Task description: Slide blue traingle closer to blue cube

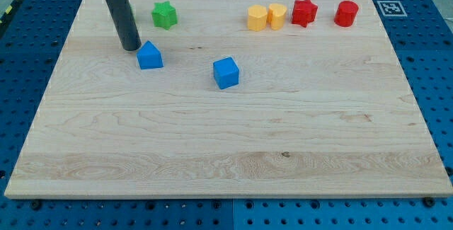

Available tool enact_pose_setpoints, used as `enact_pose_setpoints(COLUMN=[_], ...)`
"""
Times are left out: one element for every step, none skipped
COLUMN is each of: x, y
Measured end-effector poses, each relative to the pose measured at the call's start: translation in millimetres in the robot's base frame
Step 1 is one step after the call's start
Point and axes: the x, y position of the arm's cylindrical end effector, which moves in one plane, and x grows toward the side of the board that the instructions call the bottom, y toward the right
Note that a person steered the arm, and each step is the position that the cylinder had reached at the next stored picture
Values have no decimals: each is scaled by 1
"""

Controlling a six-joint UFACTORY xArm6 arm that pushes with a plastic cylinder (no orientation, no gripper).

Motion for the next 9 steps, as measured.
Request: enact_pose_setpoints(x=[0, 1, 12, 33, 60, 86, 115, 141, 163], y=[12, 30, 40, 45, 45, 45, 45, 43, 33])
